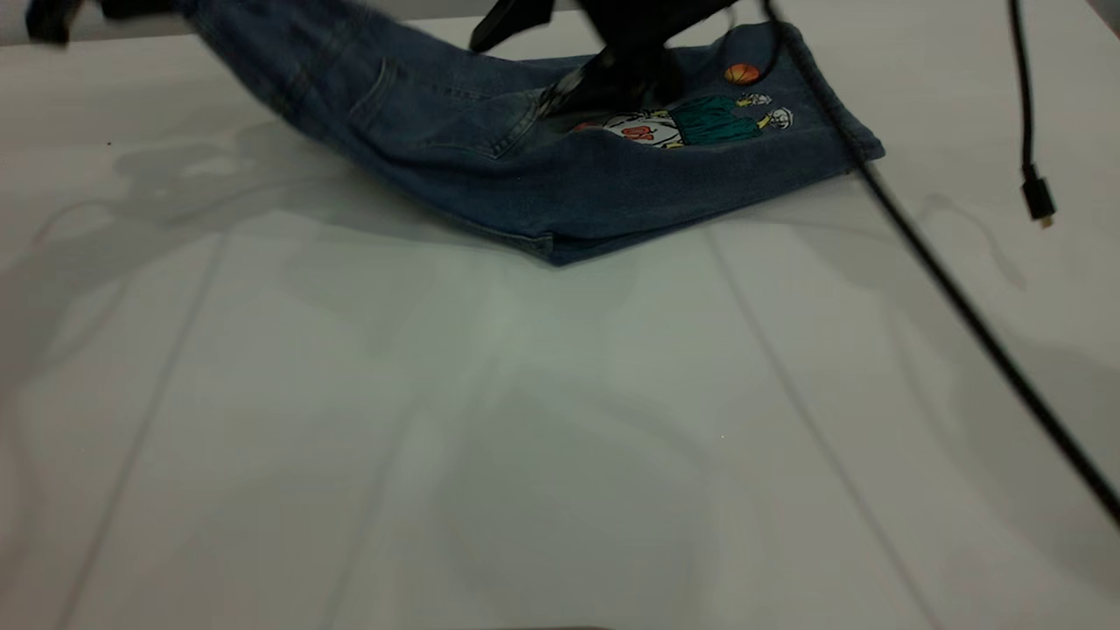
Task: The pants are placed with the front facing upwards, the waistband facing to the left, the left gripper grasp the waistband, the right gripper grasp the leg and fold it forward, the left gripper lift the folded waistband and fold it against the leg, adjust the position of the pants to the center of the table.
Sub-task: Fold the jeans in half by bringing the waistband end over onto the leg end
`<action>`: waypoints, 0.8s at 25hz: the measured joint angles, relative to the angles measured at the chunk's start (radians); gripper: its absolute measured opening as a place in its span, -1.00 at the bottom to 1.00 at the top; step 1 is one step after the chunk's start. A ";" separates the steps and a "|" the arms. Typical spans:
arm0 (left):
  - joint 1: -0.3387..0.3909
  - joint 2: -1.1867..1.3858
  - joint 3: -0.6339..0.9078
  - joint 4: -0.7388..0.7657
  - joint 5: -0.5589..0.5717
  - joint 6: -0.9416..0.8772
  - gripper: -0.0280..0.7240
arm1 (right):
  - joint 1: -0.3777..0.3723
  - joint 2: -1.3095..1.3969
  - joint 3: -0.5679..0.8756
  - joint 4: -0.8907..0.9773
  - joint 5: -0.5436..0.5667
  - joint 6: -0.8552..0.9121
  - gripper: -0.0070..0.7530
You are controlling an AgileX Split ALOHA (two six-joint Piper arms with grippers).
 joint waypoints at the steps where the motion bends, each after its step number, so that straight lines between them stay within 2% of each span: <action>1: -0.009 -0.025 0.000 0.015 0.017 0.000 -0.65 | 0.012 0.021 -0.018 -0.003 -0.004 0.009 0.36; 7: -0.050 -0.137 0.000 0.053 0.086 0.000 -0.65 | 0.072 0.120 -0.100 -0.022 -0.011 0.048 0.36; 10: -0.054 -0.164 0.000 0.076 0.089 0.000 -0.65 | 0.085 0.118 -0.106 -0.099 0.010 0.059 0.36; 13: -0.056 -0.180 0.000 0.101 0.090 0.000 -0.65 | 0.056 0.092 -0.107 -0.213 0.038 0.068 0.36; 17: -0.069 -0.191 0.000 0.102 0.091 0.000 -0.65 | -0.021 0.043 -0.107 -0.331 0.044 0.112 0.36; 20: -0.102 -0.192 0.000 0.102 0.076 0.000 -0.65 | -0.037 0.038 -0.107 -0.383 0.039 0.128 0.36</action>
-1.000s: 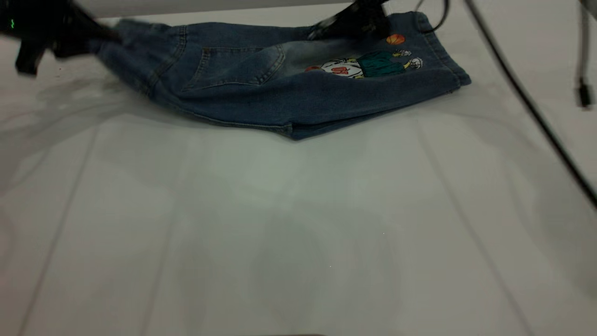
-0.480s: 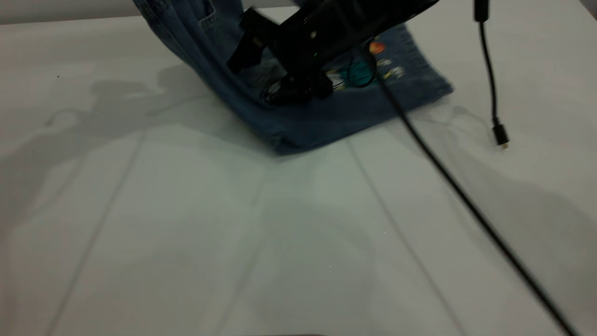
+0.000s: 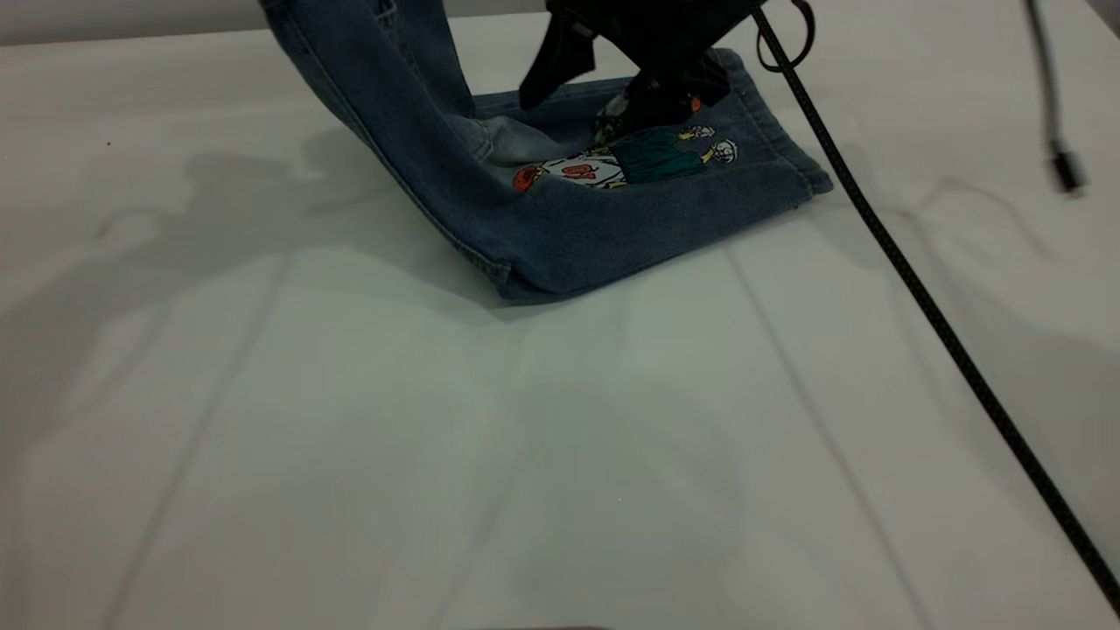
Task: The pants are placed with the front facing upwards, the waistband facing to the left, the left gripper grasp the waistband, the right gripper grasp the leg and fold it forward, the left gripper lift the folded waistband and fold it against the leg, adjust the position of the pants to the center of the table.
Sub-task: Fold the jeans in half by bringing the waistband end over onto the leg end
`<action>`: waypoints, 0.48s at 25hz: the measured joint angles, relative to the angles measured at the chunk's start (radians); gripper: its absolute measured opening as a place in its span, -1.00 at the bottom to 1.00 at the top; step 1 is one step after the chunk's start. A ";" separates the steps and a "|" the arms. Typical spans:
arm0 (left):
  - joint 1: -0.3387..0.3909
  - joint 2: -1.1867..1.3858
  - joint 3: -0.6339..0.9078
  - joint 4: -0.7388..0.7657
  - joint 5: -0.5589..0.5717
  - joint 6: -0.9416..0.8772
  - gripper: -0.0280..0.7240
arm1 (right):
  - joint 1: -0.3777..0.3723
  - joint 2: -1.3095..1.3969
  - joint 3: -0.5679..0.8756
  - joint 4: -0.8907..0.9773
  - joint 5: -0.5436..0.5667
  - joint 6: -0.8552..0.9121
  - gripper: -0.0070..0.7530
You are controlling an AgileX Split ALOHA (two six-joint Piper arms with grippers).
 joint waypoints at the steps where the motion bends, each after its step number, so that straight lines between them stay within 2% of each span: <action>1: -0.019 -0.002 0.000 0.000 -0.008 0.000 -0.65 | 0.006 0.003 0.000 -0.017 0.003 0.007 0.36; 7: -0.146 -0.005 0.000 0.000 -0.082 0.011 -0.65 | 0.045 0.010 0.000 -0.040 0.027 0.003 0.36; 9: -0.182 -0.005 0.000 0.000 -0.097 0.020 -0.65 | 0.026 -0.010 0.000 -0.053 0.043 -0.003 0.36; 12: -0.227 -0.005 0.000 0.000 -0.116 0.021 -0.65 | -0.052 -0.074 0.000 -0.093 0.045 -0.005 0.36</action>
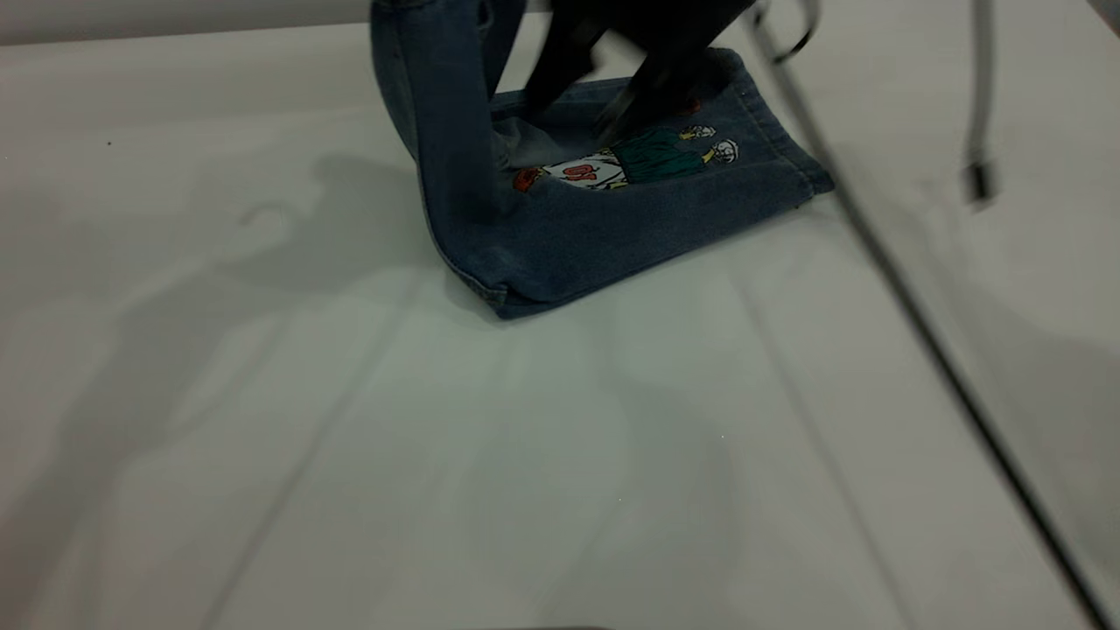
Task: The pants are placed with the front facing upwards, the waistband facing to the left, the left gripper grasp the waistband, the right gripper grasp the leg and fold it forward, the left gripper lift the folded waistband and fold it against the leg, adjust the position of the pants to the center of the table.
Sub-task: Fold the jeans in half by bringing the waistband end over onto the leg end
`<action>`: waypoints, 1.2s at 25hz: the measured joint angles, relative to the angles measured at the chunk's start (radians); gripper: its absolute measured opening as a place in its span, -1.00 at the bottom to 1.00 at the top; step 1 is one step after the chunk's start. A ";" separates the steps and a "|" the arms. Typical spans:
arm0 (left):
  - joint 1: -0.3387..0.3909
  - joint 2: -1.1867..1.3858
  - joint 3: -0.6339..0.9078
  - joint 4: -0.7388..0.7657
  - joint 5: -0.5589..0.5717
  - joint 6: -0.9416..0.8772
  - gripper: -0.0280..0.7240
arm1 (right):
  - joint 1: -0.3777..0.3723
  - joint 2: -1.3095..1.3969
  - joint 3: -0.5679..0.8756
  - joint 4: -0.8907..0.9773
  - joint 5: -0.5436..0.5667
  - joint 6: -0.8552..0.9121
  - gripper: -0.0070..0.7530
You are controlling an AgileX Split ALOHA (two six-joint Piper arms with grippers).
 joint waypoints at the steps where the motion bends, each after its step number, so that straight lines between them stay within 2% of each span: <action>1: -0.012 0.000 0.000 0.000 -0.011 0.000 -0.65 | -0.037 -0.027 0.000 -0.005 0.000 0.000 0.36; 5: -0.085 0.001 0.000 -0.002 -0.122 0.000 -0.65 | -0.167 -0.127 0.000 -0.011 -0.002 0.000 0.36; 8: -0.145 0.014 0.000 -0.013 -0.232 0.012 -0.65 | -0.225 -0.196 0.000 -0.017 0.013 0.000 0.36; 10: -0.179 0.045 -0.011 -0.021 -0.265 0.024 -0.65 | -0.246 -0.239 0.000 -0.017 0.029 -0.001 0.36; 17: -0.244 0.256 -0.163 -0.050 -0.282 0.028 -0.65 | -0.263 -0.338 0.000 -0.017 0.056 -0.034 0.36; 25: -0.270 0.520 -0.384 -0.075 -0.247 0.028 -0.63 | -0.263 -0.354 0.000 -0.017 0.105 -0.046 0.36; 28: -0.270 0.565 -0.412 -0.074 -0.222 0.041 -0.50 | -0.263 -0.354 0.000 -0.017 0.113 -0.046 0.36; 30: -0.270 0.571 -0.414 -0.074 -0.208 0.076 -0.25 | -0.263 -0.355 0.000 -0.017 0.113 -0.046 0.36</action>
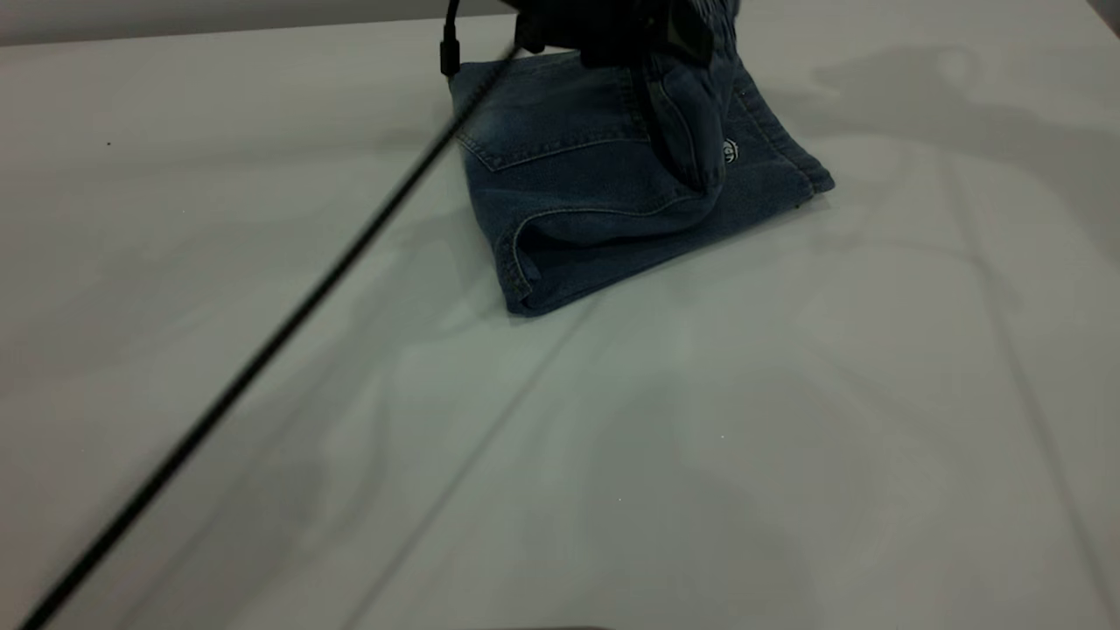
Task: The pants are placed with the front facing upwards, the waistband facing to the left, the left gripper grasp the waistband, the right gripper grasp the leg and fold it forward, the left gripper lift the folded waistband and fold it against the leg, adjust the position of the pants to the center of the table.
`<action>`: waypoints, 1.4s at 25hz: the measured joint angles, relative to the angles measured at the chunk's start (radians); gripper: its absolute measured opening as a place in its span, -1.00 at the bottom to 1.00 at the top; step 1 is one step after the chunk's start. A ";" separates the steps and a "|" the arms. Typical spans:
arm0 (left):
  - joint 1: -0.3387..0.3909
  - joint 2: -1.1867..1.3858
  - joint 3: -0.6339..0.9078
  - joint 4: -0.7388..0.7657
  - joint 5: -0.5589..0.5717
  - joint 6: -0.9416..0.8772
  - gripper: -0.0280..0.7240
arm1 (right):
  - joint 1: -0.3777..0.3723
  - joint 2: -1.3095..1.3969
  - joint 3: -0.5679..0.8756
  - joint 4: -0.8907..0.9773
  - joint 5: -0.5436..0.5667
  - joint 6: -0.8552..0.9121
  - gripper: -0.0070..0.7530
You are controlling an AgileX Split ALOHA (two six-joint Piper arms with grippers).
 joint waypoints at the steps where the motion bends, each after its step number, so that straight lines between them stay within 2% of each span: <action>1: 0.000 0.000 -0.001 0.000 0.004 0.016 -0.11 | 0.000 0.000 0.000 0.000 0.000 0.000 0.36; 4: 0.000 -0.007 -0.005 0.000 0.011 0.049 0.43 | 0.000 0.000 0.000 0.000 0.000 0.000 0.36; 6: 0.000 -0.027 -0.005 0.016 0.012 0.053 0.68 | 0.000 0.000 0.000 0.000 0.000 -0.001 0.36; 9: 0.010 -0.097 -0.005 0.118 0.035 0.051 0.85 | -0.002 0.000 0.000 -0.004 -0.005 -0.004 0.36; 12: 0.042 -0.193 -0.005 0.259 0.105 0.003 0.85 | -0.002 0.000 0.000 -0.021 -0.004 -0.004 0.36; 16: 0.125 -0.321 -0.005 0.434 0.189 -0.146 0.78 | 0.033 0.001 0.000 -0.061 0.003 -0.004 0.36; 20: 0.205 -0.419 -0.005 0.537 0.281 -0.266 0.66 | 0.149 0.035 0.000 -0.159 0.005 0.017 0.36; 23: 0.226 -0.469 -0.005 0.559 0.351 -0.287 0.60 | 0.279 0.085 0.000 -0.418 -0.009 0.197 0.36; 26: 0.222 -0.491 -0.005 0.567 0.402 -0.284 0.59 | 0.419 0.136 0.000 -0.762 -0.023 0.476 0.36; 29: 0.218 -0.493 -0.005 0.573 0.434 -0.282 0.59 | 0.515 0.175 0.000 -0.980 -0.037 0.642 0.36; 32: 0.218 -0.493 -0.005 0.575 0.446 -0.282 0.59 | 0.555 0.235 0.000 -1.058 -0.071 0.707 0.35; 35: 0.218 -0.493 -0.005 0.576 0.473 -0.286 0.59 | 0.554 0.299 0.000 -1.121 -0.087 0.762 0.35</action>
